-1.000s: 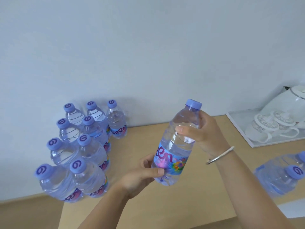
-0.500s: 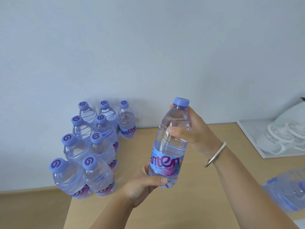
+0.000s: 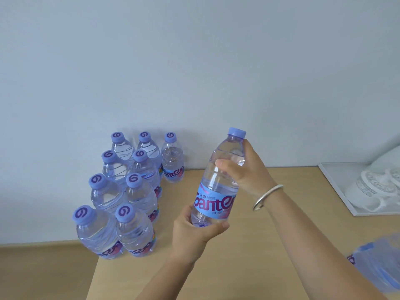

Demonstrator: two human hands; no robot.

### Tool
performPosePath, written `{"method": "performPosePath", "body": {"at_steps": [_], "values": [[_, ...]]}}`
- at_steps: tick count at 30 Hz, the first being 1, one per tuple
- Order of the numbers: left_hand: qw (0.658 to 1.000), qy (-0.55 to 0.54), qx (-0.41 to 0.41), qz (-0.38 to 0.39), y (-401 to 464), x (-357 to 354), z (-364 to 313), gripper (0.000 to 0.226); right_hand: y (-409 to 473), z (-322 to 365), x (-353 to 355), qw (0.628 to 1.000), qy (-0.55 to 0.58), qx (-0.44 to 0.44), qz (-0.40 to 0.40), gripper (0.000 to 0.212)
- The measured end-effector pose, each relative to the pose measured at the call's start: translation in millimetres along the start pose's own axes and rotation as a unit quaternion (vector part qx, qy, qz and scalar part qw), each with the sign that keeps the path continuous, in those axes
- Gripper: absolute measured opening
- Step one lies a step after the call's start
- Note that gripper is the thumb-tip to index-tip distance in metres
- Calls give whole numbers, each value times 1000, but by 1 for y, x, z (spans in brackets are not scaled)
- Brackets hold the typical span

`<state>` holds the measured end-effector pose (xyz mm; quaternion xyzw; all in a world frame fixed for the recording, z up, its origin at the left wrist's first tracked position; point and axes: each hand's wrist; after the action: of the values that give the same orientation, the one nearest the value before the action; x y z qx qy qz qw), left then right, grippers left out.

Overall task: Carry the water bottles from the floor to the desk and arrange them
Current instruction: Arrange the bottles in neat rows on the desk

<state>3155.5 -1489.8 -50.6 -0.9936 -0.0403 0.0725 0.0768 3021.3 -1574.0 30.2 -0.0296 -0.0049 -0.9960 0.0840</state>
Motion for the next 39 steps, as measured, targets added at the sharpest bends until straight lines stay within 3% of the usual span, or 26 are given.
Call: {"method": "performPosePath", "body": {"at_steps": [4, 8, 16, 22, 26, 34, 39], "values": [[998, -5, 4, 68, 7, 12, -5, 58, 3, 3, -3, 999, 31, -2, 37, 33], [991, -33, 8, 130, 11, 29, -9, 63, 6, 5, -8, 997, 26, -11, 72, 41], [994, -34, 7, 101, 13, 45, 9, 53, 18, -4, -24, 991, -68, -15, 116, 48], [996, 85, 5, 17, 18, 51, 41, 34, 29, -30, -41, 979, -157, -35, 127, 56], [989, 138, 26, -41, 21, 46, 57, 53, 45, -53, -57, 970, -215, -49, 105, 55], [983, 24, 152, -99, 57, 49, 62, 64, 78, -73, -80, 977, -192, -57, 70, 52], [978, 23, 174, -113, 78, 47, 64, 41, 89, -80, -88, 980, -178, -48, 68, 51]]}}
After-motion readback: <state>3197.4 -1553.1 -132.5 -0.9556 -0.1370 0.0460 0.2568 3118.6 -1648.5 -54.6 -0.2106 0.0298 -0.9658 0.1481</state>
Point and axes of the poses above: each hand's wrist, its own y-axis towards the middle knuckle, its own x-axis out of the back of the hand, z = x × y, and after that the axes turned 5 degrees about -x, right-handed
